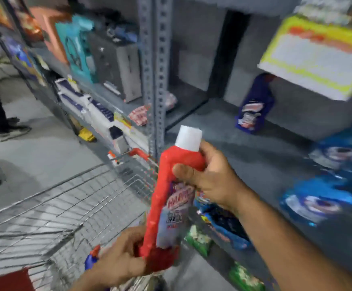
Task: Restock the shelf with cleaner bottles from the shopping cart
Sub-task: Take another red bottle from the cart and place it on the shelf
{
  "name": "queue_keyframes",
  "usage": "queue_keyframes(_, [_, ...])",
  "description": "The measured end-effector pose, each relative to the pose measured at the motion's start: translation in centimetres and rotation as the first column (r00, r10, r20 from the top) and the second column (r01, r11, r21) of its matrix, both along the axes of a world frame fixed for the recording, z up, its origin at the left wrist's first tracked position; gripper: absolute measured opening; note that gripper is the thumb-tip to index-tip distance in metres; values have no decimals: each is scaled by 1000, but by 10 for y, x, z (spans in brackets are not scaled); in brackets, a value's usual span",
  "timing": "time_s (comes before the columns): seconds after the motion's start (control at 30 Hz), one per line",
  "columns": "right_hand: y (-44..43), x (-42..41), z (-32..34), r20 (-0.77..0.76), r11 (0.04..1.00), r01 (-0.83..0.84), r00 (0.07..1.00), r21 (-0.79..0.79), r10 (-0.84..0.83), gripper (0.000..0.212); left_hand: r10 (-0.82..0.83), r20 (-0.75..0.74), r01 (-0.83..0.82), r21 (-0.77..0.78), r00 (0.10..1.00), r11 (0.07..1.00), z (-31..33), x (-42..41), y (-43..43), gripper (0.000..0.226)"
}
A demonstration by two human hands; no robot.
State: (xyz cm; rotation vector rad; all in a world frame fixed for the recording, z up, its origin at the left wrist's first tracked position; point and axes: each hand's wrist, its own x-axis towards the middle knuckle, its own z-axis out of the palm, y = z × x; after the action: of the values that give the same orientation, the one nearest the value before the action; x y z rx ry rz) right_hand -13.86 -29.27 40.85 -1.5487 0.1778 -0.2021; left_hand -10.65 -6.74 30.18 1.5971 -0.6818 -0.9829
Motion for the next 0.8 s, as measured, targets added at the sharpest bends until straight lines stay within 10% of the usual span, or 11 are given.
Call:
queue_keyframes(0.33, [-115, -239, 56, 135, 699, 600, 787, -389, -602, 54, -286, 113, 299, -122, 951, 946, 46, -156, -202, 37])
queue_keyframes(0.8, [-233, -417, 31, 173, 353, 827, 462, -437, -870, 56, -428, 487, 469, 43, 761, 882, 13, -302, -412, 48])
